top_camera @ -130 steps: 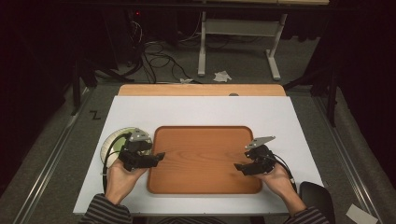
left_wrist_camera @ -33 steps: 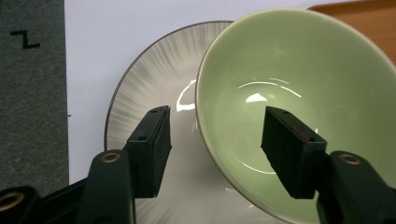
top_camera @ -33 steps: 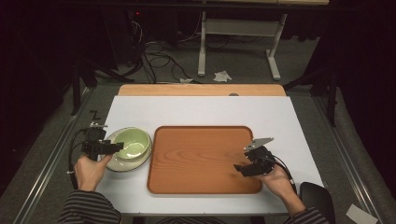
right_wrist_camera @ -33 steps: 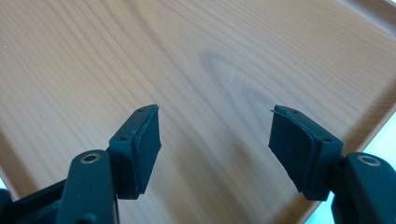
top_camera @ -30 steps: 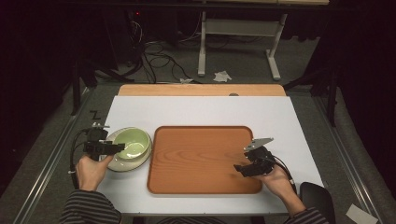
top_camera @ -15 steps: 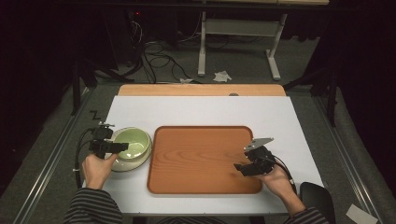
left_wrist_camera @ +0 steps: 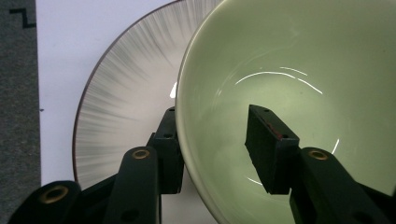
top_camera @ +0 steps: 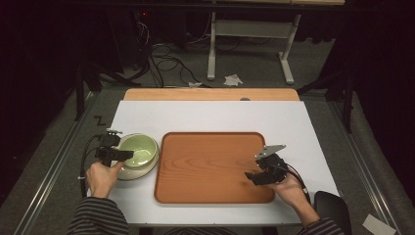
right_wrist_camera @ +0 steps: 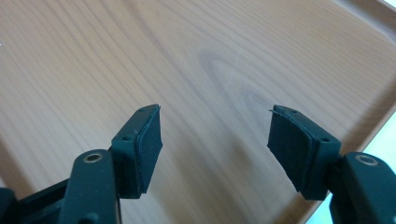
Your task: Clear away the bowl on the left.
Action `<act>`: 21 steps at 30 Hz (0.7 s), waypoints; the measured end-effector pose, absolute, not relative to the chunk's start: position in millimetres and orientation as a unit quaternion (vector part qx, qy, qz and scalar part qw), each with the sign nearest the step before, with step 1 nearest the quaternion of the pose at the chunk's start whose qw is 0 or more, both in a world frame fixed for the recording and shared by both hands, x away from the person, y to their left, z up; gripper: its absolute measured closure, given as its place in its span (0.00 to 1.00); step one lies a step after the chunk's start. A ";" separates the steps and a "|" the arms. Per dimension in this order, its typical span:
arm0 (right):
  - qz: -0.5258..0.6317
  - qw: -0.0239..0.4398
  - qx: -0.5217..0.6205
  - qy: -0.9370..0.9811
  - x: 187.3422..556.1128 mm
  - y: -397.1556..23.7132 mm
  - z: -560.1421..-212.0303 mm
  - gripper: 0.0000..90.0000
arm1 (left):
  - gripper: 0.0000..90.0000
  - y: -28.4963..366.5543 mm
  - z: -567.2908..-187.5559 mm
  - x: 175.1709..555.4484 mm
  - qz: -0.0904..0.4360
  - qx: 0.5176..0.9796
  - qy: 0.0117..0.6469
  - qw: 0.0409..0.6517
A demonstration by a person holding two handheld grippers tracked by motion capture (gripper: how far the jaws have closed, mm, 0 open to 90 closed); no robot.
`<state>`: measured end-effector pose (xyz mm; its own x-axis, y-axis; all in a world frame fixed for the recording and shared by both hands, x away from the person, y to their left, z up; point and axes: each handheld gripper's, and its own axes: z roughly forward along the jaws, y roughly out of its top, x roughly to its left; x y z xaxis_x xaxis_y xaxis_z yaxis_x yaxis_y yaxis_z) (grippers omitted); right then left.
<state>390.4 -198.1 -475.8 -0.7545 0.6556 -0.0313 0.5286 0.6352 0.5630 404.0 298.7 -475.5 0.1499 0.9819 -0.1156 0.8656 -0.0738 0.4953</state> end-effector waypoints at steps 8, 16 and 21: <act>0.271 0.115 0.326 0.898 390.7 -197.5 -476.6 0.40 | 0.76 306.2 -480.4 406.7 0.099 0.712 0.653 0.238; 0.271 0.116 0.325 0.899 389.7 -196.6 -476.6 0.40 | 0.87 314.6 -483.1 407.2 0.076 0.698 0.666 0.253; 0.271 0.116 0.327 0.898 390.4 -197.1 -476.5 0.40 | 0.90 315.7 -483.0 407.7 0.070 0.694 0.669 0.257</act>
<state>390.4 -197.1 -476.5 -0.7597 0.6496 -0.0303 0.5242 0.6394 0.5625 407.7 315.7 -483.0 0.0961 0.9642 -0.2473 0.8927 0.0264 0.4499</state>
